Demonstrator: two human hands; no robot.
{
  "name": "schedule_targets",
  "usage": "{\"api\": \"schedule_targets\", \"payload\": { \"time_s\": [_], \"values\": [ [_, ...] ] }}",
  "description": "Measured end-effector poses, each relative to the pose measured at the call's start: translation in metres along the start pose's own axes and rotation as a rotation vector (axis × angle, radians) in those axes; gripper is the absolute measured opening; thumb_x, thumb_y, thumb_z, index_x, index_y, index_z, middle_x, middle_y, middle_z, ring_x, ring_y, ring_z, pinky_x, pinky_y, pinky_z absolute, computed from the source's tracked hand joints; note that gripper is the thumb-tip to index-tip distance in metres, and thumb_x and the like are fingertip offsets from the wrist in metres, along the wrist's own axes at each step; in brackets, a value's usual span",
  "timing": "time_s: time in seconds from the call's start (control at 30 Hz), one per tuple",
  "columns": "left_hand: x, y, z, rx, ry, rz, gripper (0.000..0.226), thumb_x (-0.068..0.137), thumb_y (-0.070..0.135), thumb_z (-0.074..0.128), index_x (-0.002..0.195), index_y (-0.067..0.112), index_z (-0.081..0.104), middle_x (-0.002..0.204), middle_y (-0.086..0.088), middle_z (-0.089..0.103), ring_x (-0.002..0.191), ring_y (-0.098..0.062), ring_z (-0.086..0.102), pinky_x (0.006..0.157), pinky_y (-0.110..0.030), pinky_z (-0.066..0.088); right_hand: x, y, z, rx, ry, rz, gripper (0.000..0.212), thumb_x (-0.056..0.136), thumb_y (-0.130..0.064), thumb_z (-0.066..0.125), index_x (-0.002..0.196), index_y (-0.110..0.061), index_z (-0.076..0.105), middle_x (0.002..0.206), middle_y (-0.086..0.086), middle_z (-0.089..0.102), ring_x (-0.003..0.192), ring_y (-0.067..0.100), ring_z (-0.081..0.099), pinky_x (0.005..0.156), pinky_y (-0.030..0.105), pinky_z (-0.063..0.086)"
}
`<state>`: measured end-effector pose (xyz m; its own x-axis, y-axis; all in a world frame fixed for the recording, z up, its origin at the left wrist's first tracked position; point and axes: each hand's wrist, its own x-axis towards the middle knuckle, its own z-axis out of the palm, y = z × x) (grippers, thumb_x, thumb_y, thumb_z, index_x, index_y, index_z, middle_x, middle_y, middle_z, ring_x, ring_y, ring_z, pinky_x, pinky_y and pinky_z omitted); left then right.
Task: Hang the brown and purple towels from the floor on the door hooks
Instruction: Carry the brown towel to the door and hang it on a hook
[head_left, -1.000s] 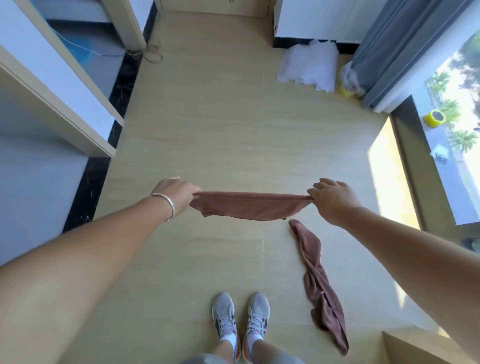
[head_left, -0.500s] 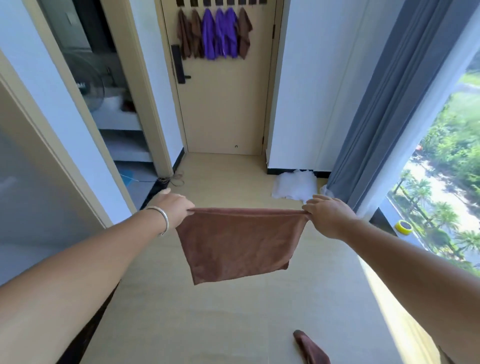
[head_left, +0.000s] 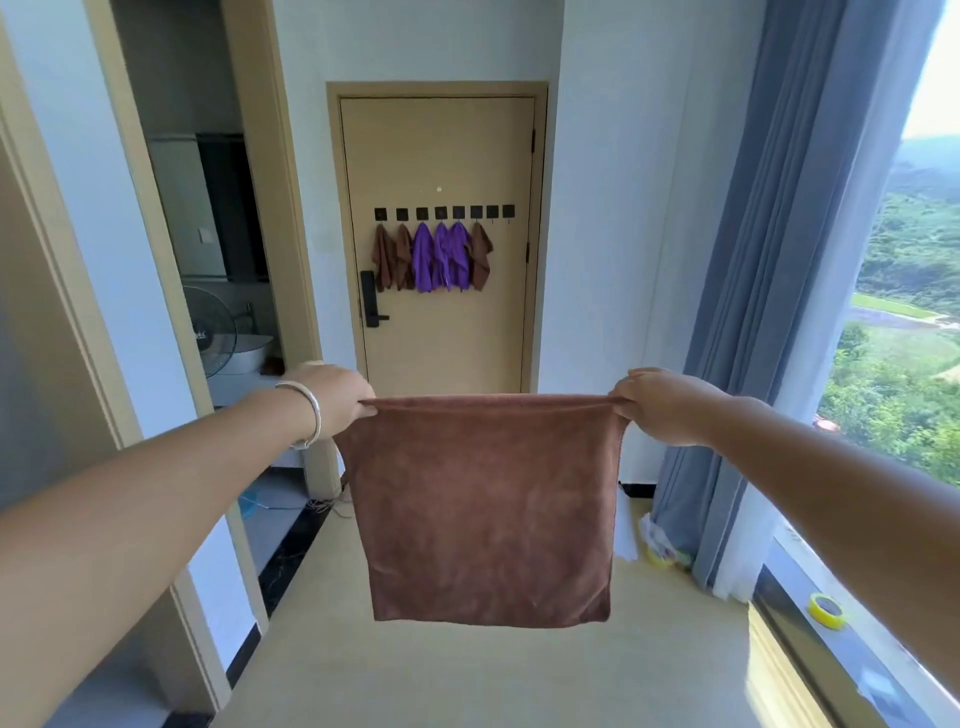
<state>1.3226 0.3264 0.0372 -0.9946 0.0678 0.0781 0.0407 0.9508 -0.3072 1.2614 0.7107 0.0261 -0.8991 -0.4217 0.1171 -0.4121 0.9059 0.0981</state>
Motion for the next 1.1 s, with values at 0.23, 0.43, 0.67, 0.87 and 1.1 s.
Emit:
{"api": "schedule_targets", "payload": {
  "time_s": [0.23, 0.43, 0.67, 0.87, 1.1],
  "values": [
    [0.009, -0.007, -0.086, 0.063, 0.096, -0.019, 0.039, 0.104, 0.036, 0.034, 0.071, 0.018, 0.046, 0.067, 0.003, 0.050, 0.067, -0.018, 0.050, 0.069, -0.030, 0.041, 0.003, 0.018, -0.080, 0.027, 0.124, 0.048, 0.033, 0.102, -0.028, 0.034, 0.075, -0.033, 0.052, 0.081, -0.015, 0.050, 0.093, 0.015, 0.052, 0.078, 0.030, 0.038],
    [0.005, -0.007, -0.139, 0.098, 0.192, -0.036, 0.039, 0.103, 0.037, 0.034, 0.072, 0.019, 0.049, 0.069, 0.001, 0.054, 0.068, -0.018, 0.052, 0.072, -0.033, 0.046, -0.005, 0.033, -0.126, 0.020, 0.211, 0.066, 0.030, 0.103, -0.026, 0.033, 0.084, -0.024, 0.057, 0.081, -0.013, 0.050, 0.093, 0.017, 0.050, 0.079, 0.031, 0.038],
    [0.003, -0.012, -0.156, 0.082, 0.275, -0.053, 0.041, 0.103, 0.037, 0.035, 0.067, 0.022, 0.047, 0.070, 0.002, 0.056, 0.066, -0.016, 0.053, 0.068, -0.033, 0.046, -0.007, 0.044, -0.142, 0.034, 0.299, 0.029, 0.027, 0.103, -0.026, 0.035, 0.084, -0.026, 0.055, 0.079, -0.013, 0.049, 0.093, 0.017, 0.052, 0.080, 0.030, 0.038],
    [0.023, -0.022, -0.134, 0.049, 0.249, -0.055, 0.042, 0.103, 0.037, 0.037, 0.065, 0.023, 0.046, 0.067, 0.003, 0.056, 0.064, -0.015, 0.051, 0.070, -0.034, 0.046, 0.013, 0.042, -0.129, 0.003, 0.271, 0.012, 0.029, 0.103, -0.028, 0.036, 0.082, -0.029, 0.055, 0.084, -0.010, 0.051, 0.097, 0.017, 0.052, 0.082, 0.032, 0.041],
    [0.089, -0.059, -0.101, 0.018, 0.270, -0.003, 0.040, 0.103, 0.036, 0.036, 0.067, 0.026, 0.049, 0.069, 0.007, 0.057, 0.064, -0.009, 0.052, 0.058, -0.026, 0.036, 0.085, 0.039, -0.111, -0.016, 0.254, 0.005, 0.026, 0.103, -0.028, 0.035, 0.083, -0.033, 0.051, 0.091, -0.012, 0.056, 0.118, 0.018, 0.046, 0.101, 0.039, 0.040]
  ]
}}
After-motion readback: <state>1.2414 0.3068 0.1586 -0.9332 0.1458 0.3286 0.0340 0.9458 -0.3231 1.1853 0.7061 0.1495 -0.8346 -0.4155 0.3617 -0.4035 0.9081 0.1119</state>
